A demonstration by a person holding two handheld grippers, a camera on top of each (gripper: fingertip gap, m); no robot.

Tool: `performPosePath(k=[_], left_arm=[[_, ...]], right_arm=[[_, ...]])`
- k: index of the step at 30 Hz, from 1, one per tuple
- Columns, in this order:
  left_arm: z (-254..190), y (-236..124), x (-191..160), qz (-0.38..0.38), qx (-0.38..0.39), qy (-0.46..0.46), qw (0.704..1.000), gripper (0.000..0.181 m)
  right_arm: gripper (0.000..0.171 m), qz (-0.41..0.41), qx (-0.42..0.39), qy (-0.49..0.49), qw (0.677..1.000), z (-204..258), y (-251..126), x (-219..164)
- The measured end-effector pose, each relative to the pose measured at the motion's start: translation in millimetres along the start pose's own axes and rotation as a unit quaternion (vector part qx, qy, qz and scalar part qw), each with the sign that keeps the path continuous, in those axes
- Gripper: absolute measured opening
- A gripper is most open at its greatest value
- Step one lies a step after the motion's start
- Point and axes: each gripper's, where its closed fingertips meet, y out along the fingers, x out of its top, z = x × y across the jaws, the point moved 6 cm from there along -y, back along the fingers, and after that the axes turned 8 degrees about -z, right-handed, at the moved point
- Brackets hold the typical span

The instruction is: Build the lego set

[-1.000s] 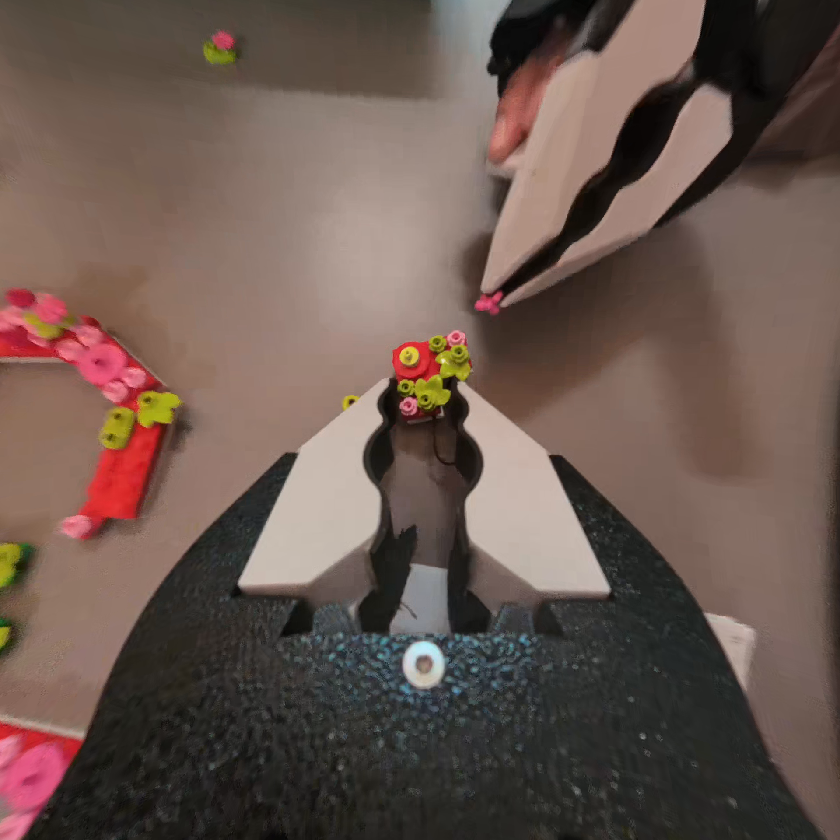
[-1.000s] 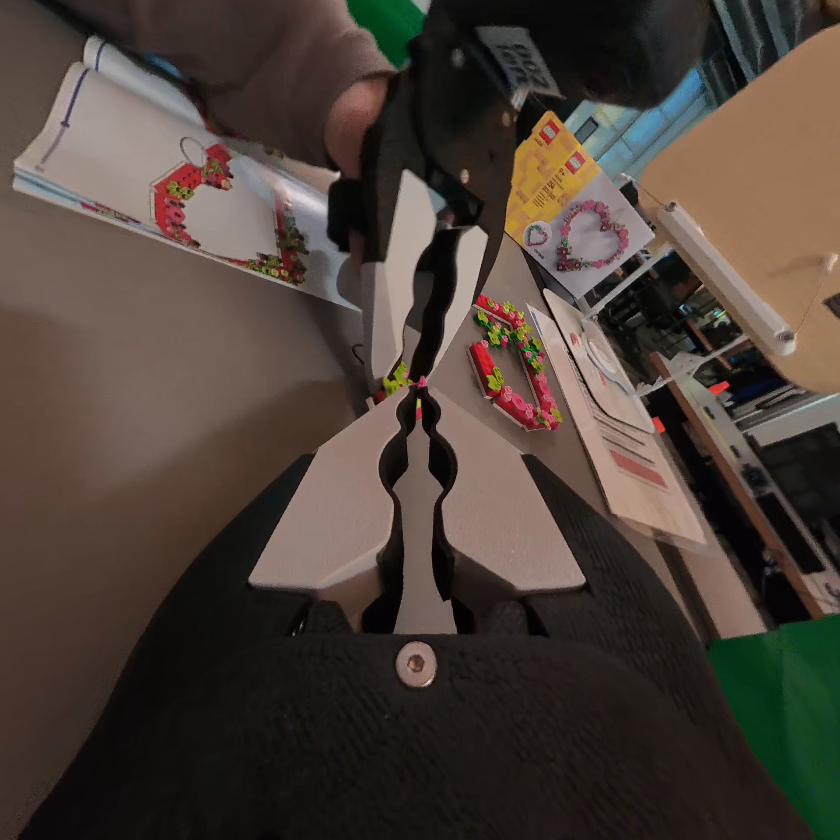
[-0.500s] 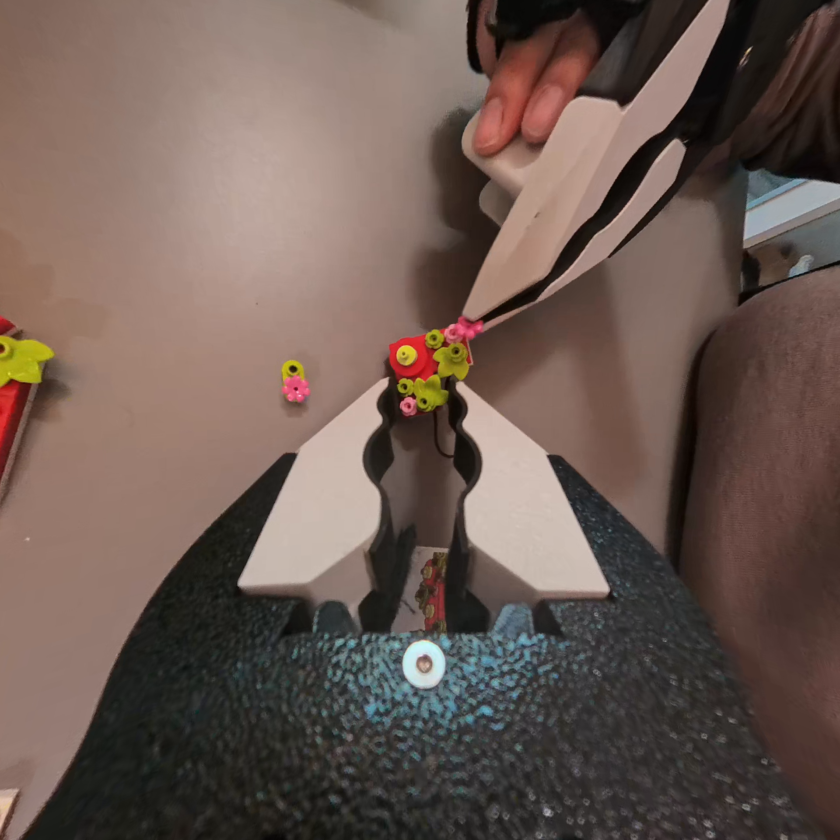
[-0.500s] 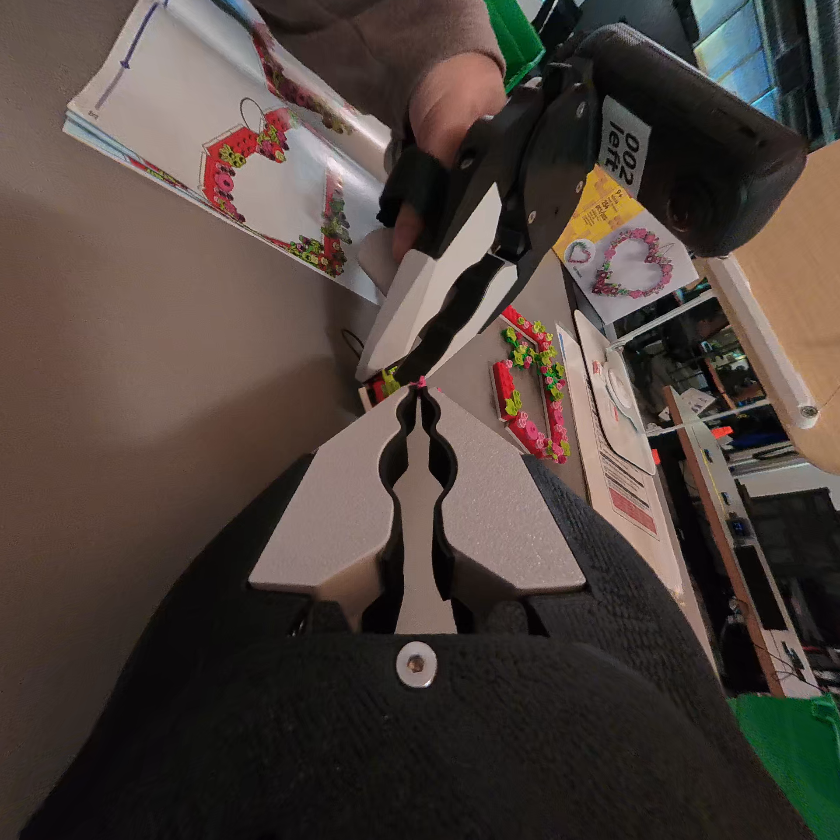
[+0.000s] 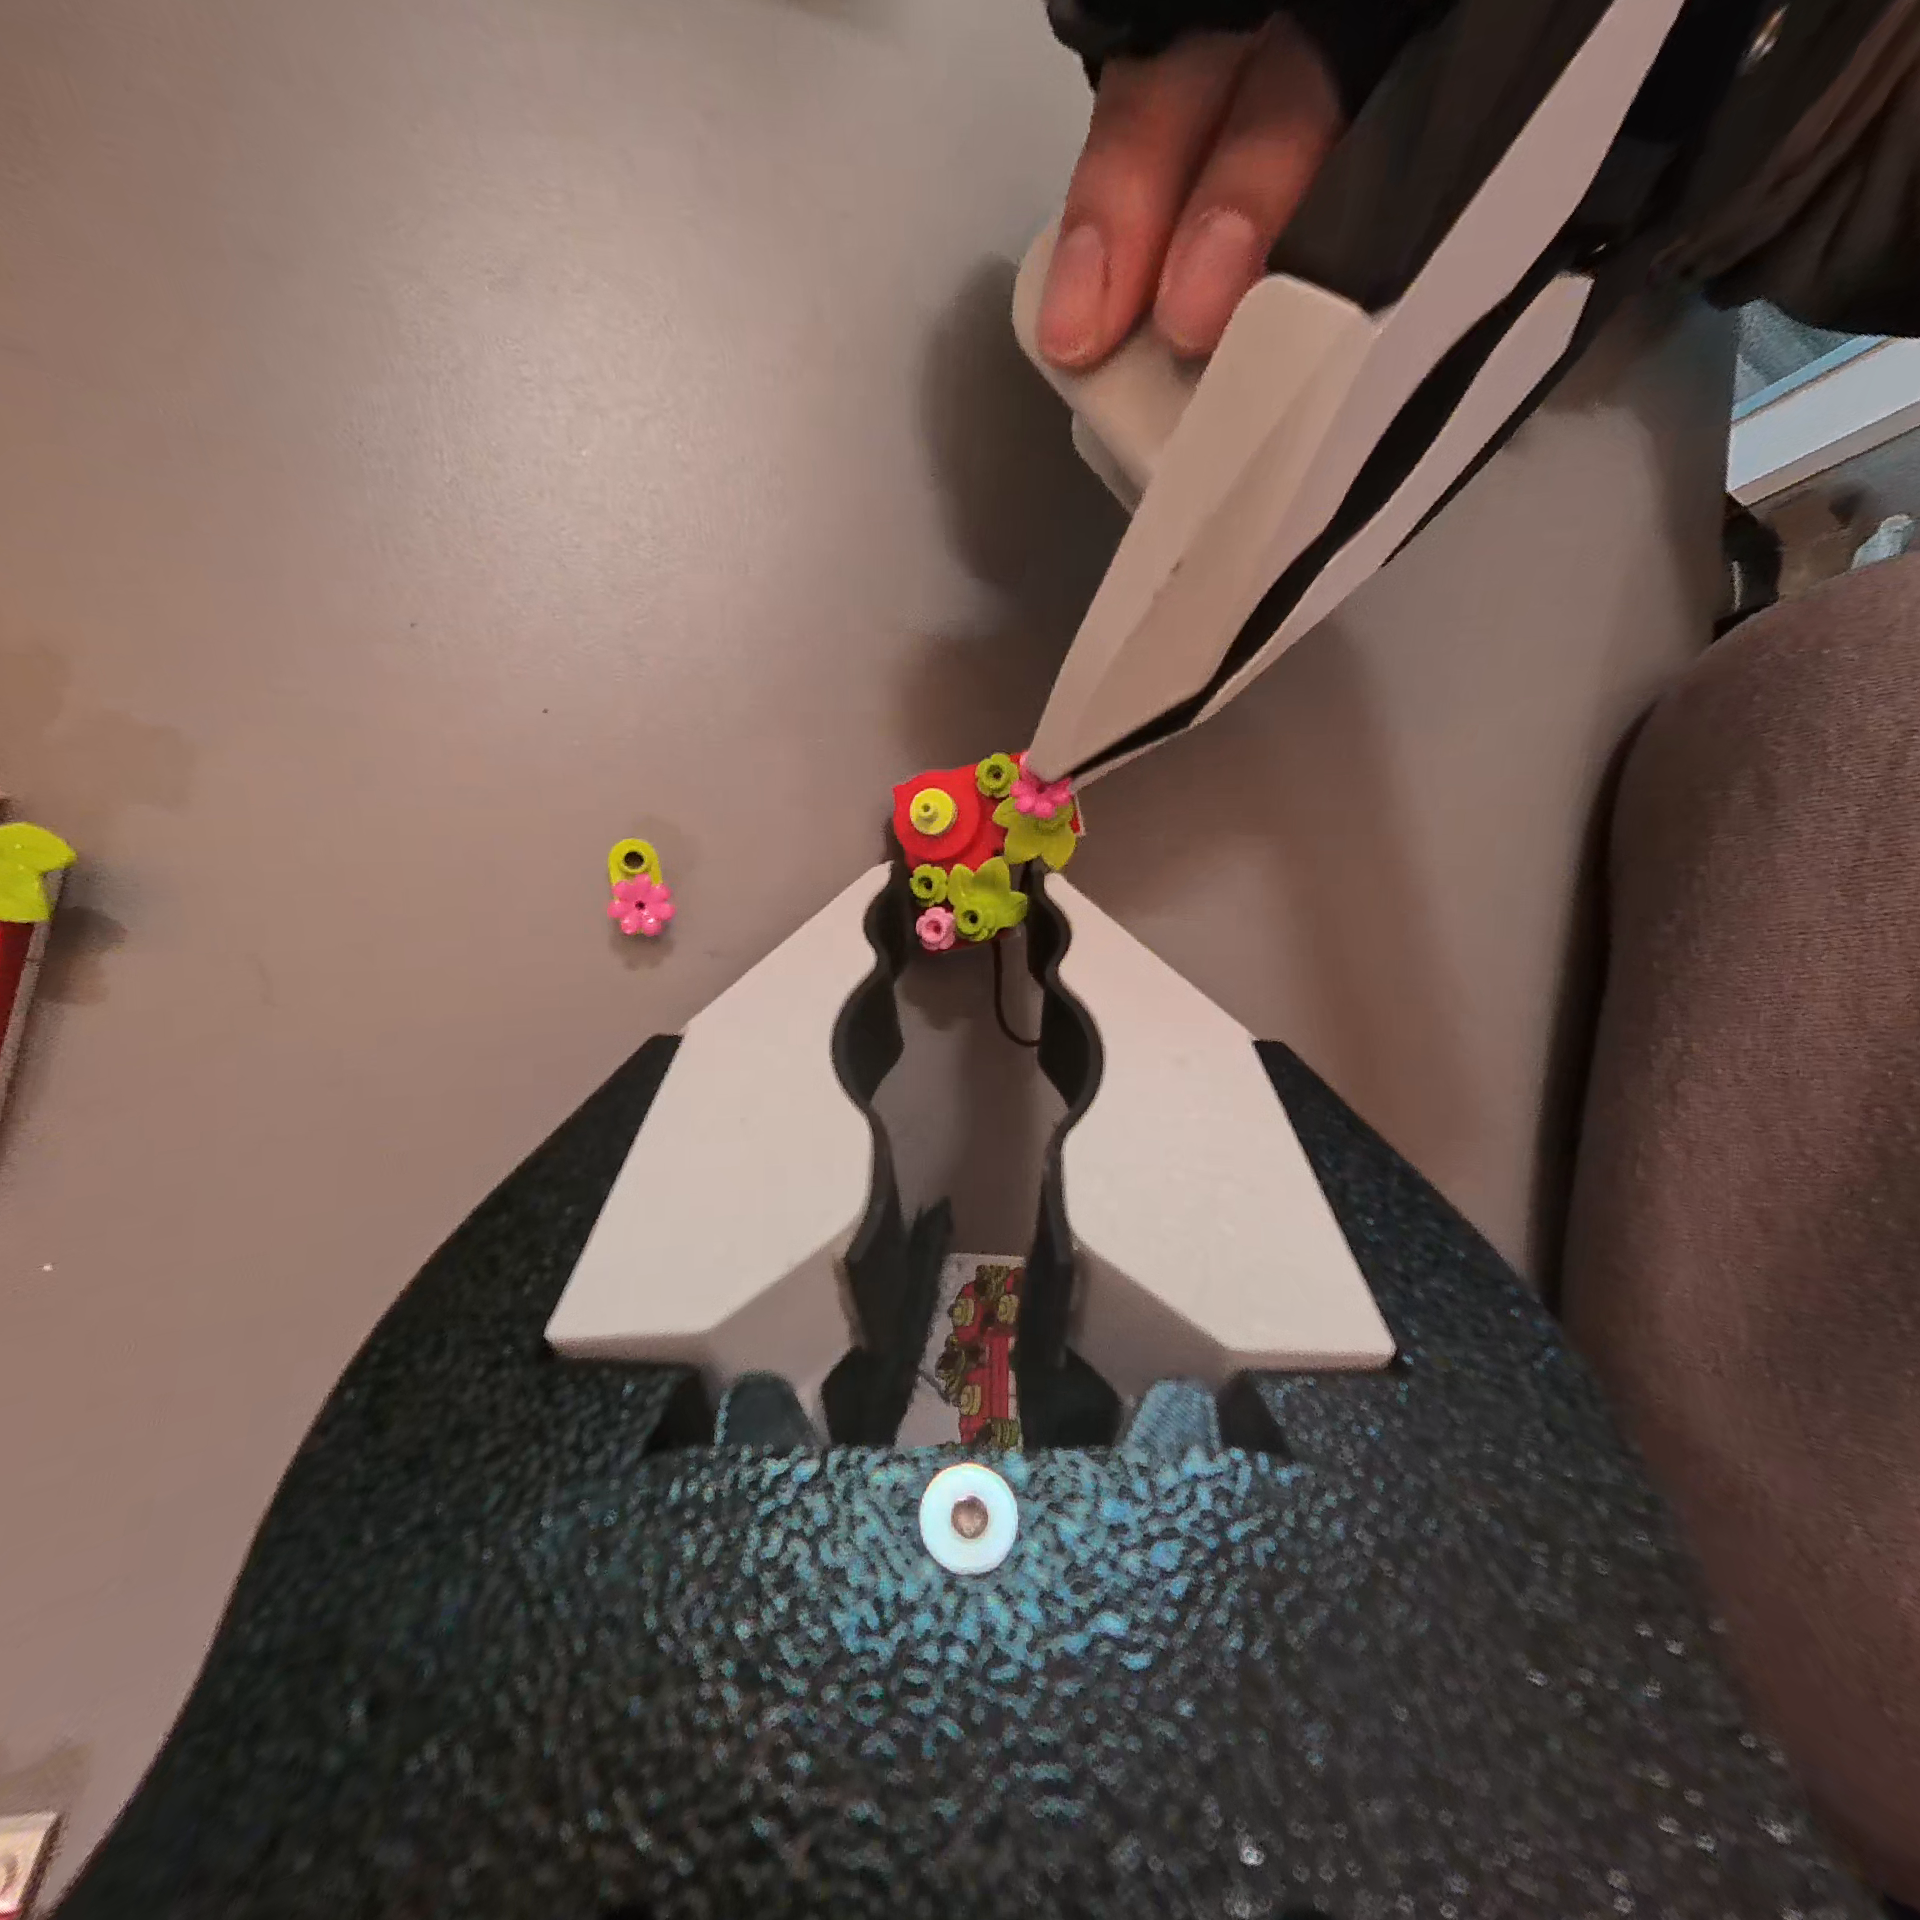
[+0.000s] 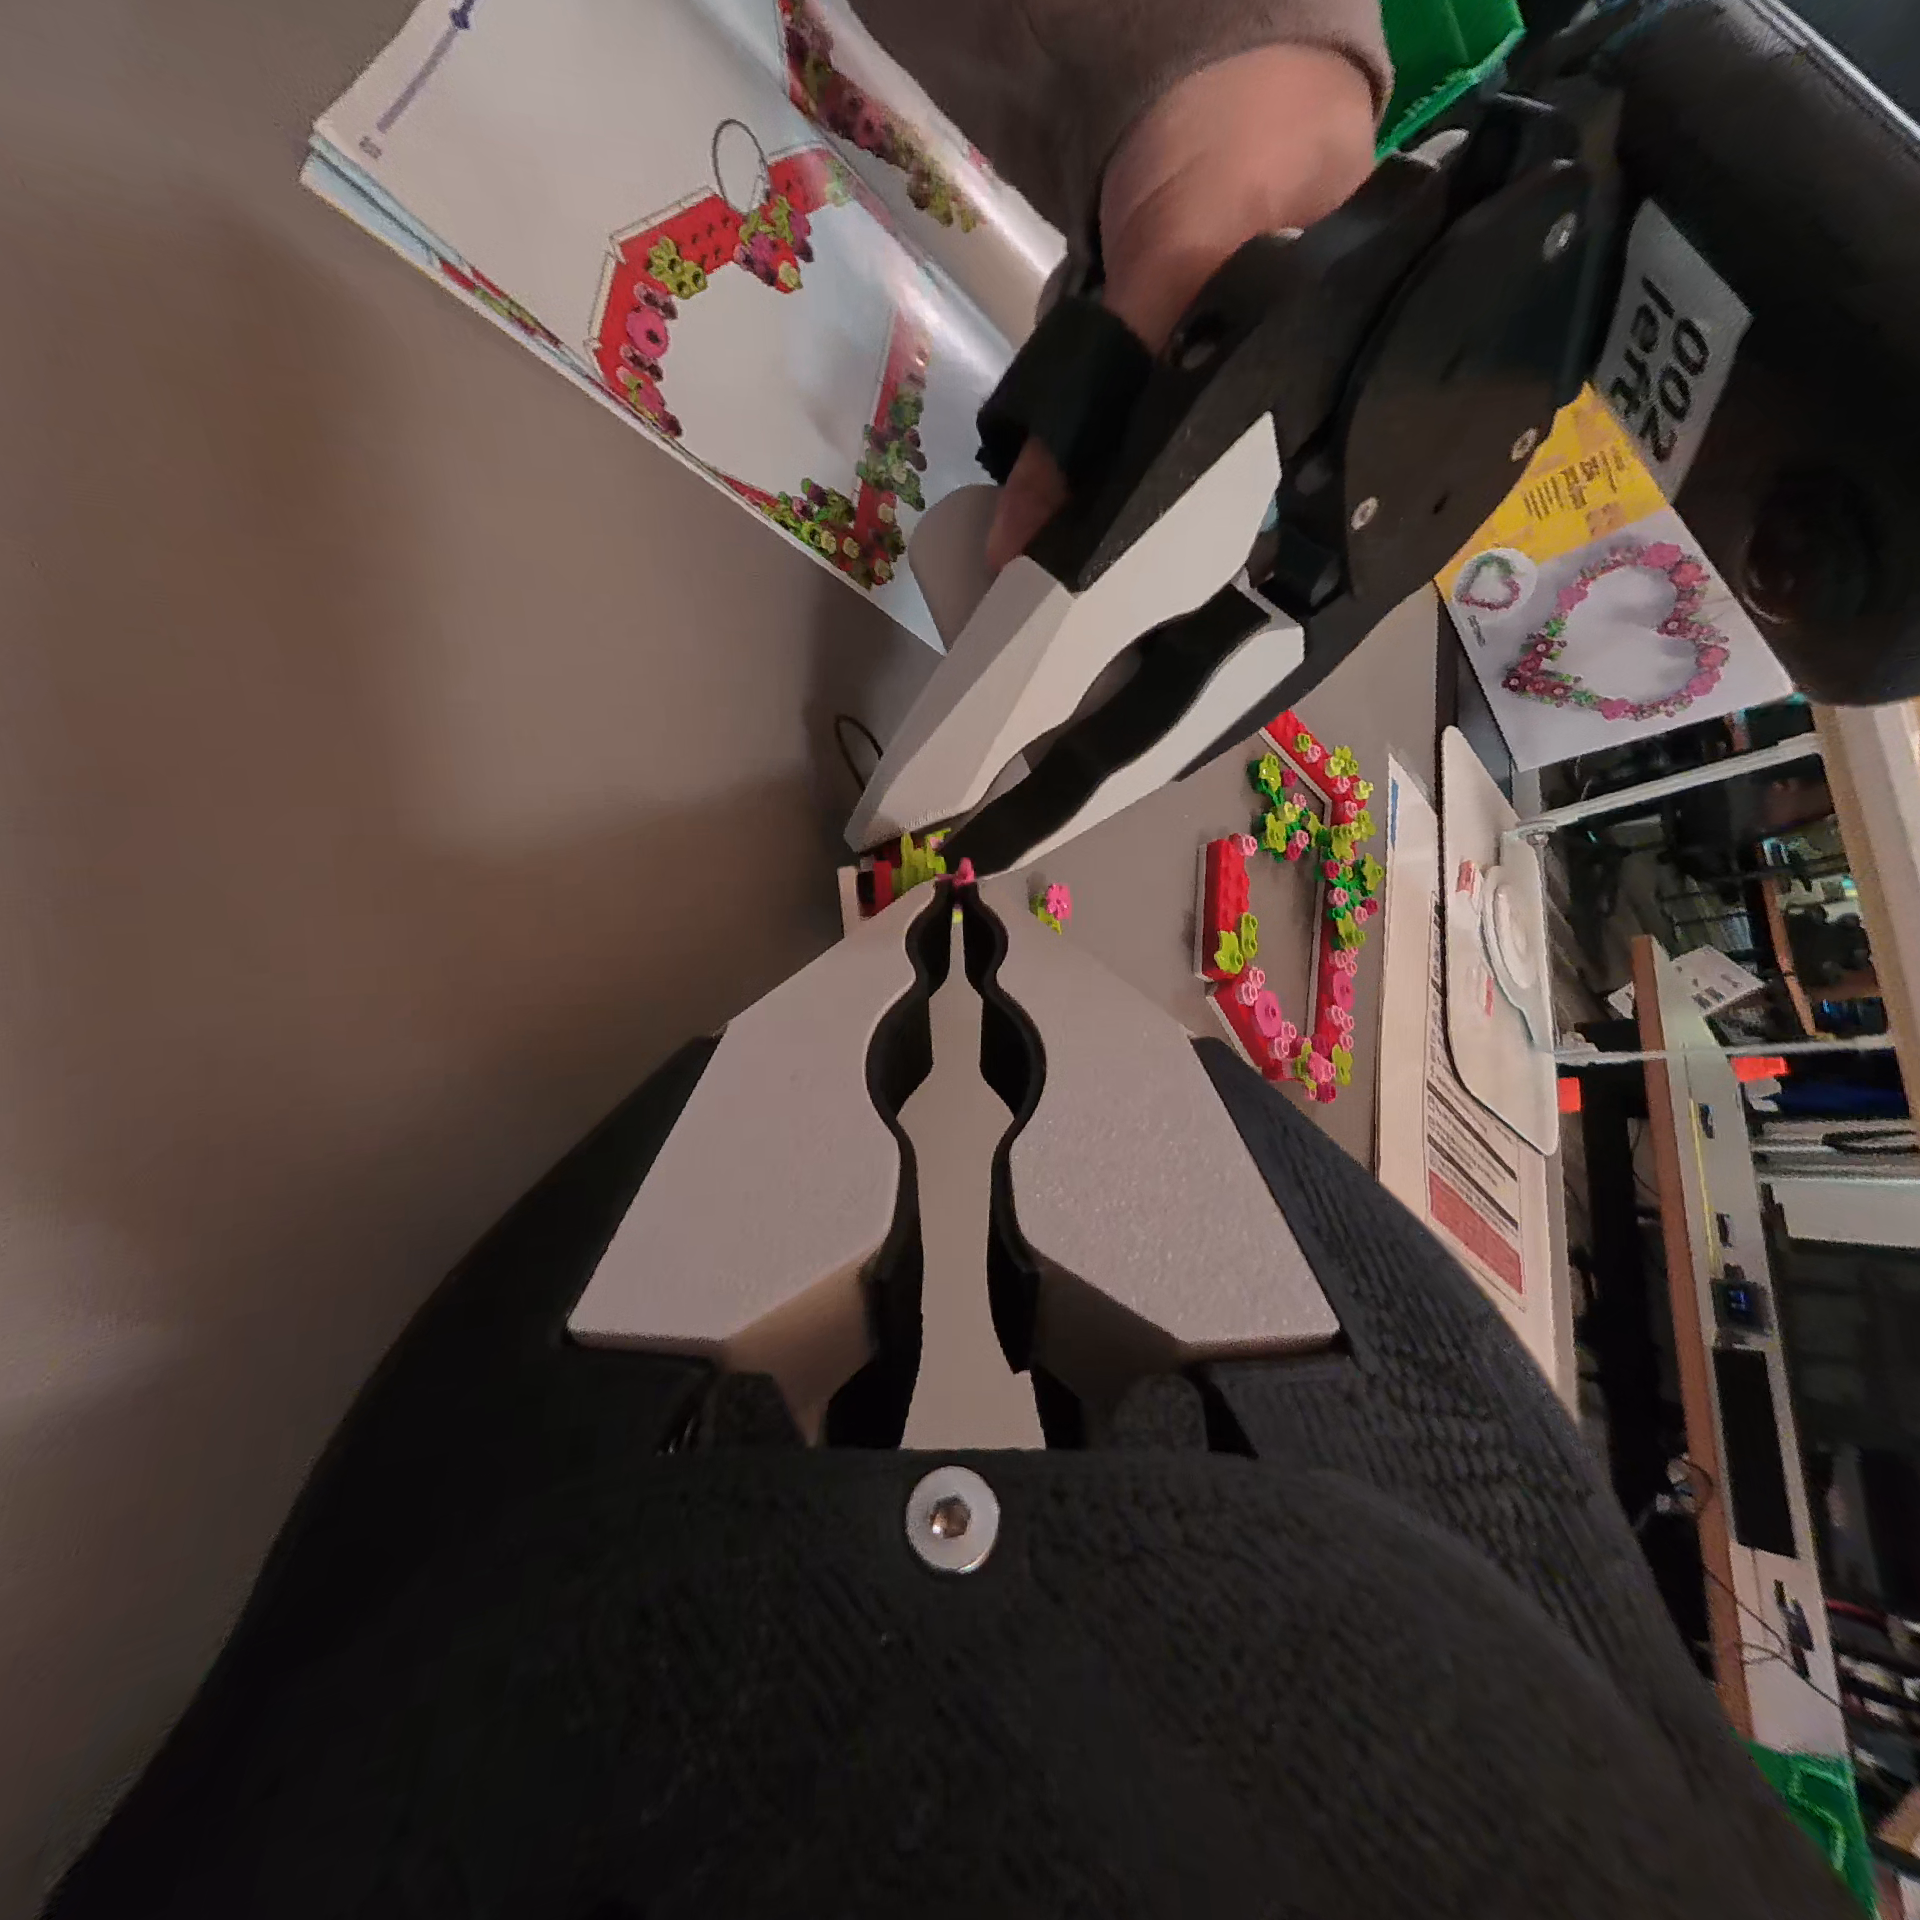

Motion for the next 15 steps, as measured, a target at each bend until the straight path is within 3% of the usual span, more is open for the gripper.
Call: performPosePath(k=[15], left_arm=[[-1.7, 0.6, -0.2, 0.004, -0.001, 0.007, 1.000, 0.020]], right_arm=[[0.000, 0.035, 0.069, -0.040, 0.996, 7.6, 0.3, 8.2]])
